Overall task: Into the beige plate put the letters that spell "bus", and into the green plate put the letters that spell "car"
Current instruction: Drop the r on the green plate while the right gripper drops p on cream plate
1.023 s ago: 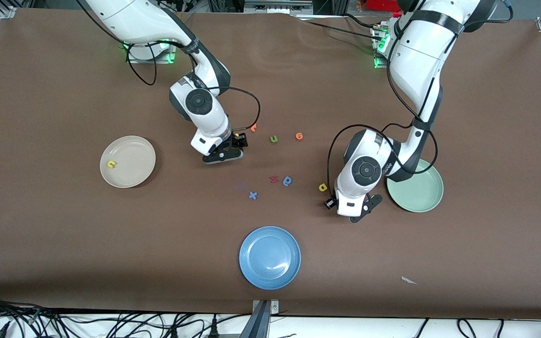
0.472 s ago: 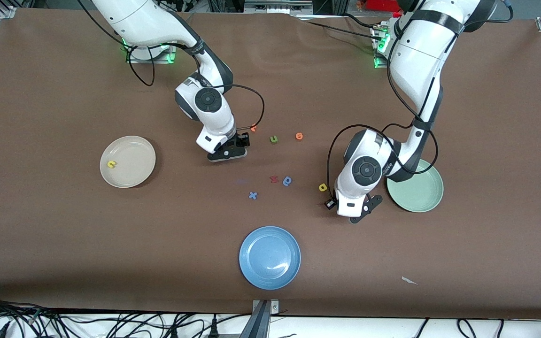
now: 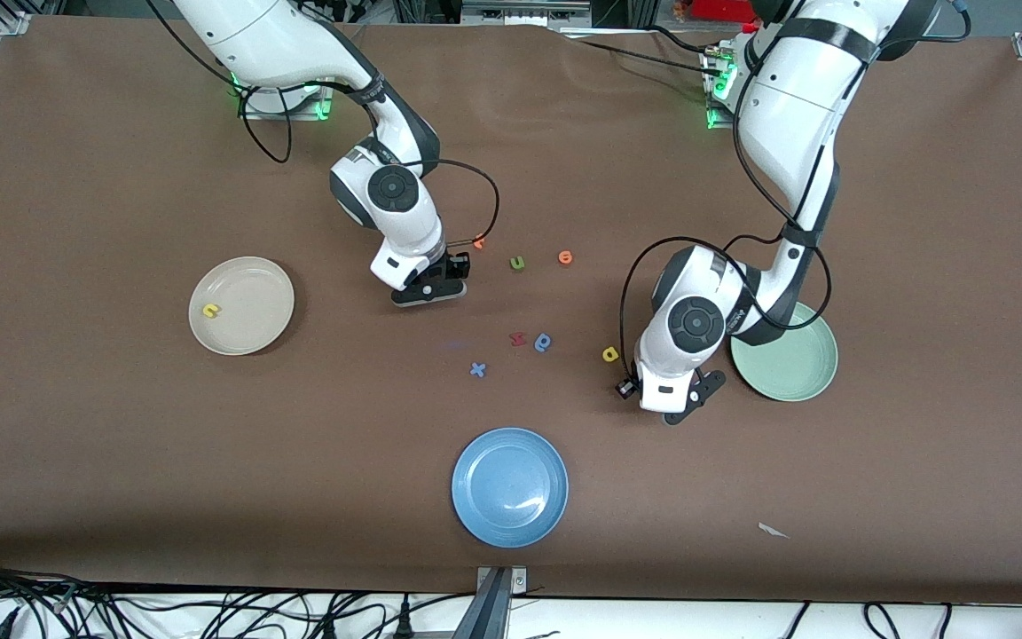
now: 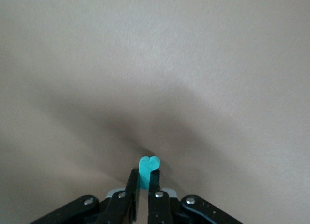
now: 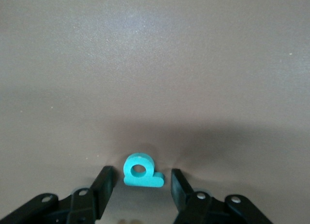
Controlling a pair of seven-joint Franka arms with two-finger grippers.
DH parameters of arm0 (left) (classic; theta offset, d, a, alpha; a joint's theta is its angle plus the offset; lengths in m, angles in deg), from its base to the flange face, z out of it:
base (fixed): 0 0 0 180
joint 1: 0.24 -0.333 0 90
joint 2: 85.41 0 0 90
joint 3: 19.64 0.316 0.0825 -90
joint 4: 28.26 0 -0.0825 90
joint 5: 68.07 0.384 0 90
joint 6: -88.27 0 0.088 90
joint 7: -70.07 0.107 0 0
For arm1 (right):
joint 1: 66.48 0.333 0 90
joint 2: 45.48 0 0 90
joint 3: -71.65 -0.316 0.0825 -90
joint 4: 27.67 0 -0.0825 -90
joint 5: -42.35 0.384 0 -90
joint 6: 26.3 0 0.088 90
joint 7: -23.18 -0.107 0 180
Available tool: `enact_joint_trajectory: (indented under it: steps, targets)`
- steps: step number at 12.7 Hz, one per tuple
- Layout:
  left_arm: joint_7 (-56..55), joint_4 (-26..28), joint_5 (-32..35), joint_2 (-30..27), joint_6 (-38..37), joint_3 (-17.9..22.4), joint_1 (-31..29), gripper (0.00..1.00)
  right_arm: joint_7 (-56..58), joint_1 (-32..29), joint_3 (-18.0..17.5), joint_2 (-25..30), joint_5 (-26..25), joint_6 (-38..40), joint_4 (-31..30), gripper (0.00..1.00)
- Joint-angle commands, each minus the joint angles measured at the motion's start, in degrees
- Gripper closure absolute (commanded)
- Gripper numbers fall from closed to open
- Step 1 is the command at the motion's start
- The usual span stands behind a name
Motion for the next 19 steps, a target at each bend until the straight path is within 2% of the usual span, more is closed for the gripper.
enact_joint_trajectory:
  steps: [1, 2, 5, 8, 9, 11, 14, 17, 19]
  targets:
    - [4.7, -0.34, -0.29, -3.8, -5.1, 0.38, -1.23, 0.98, -1.3, 0.67, 0.57, -1.13, -1.73, -0.33, 0.52, 0.57]
    - [7.42, -0.34, -0.47, -5.56, -9.56, 0.12, -2.46, 0.98, -1.3, 0.58, 0.57, -1.13, -1.73, -0.33, 0.52, 0.64]
    - [19.27, 0.01, -1.08, -9.95, -23.28, 0.12, -6.15, 0.97, -1.21, 0.58, 0.75, -1.04, -1.82, -0.33, 0.52, 0.76]
    - [32.36, 1.5, -1.0, -12.95, -34.36, 0.12, -11.85, 0.97, -0.6, 0.58, 1.01, -0.17, -2.08, 0.19, 0.52, 0.77]
    - [36.41, 2.9, -1.0, -13.83, -35.96, 0.12, -13.36, 0.96, -0.16, 0.58, 1.1, 0.71, -2.17, 0.37, 0.43, 0.77]
    - [39.6, 5.46, -0.39, -14.27, -35.97, 0.12, -15.21, 0.96, 3.42, -1.08, 1.19, 4.3, -2.17, 5.35, 0.25, 0.77]
    - [44.87, 8.18, -0.29, -14.27, -35.45, 0.21, -18.46, 0.96, 14.74, -8.71, 0.75, 10.72, -2.08, 12.05, -1.85, 0.77]
    - [46.73, 15.37, 2.6, -14.27, -28.27, 0.21, -20.14, 0.96, 27.13, -16.18, 0.14, 15.03, -2.08, 14.96, -4.75, 0.76]
    - [46.82, 16.97, 2.78, -14.1, -26.31, 0.21, -21.1, 0.94, 36.45, -22.16, 0.13, 16.88, -2.0, 14.96, -7.03, 0.75]
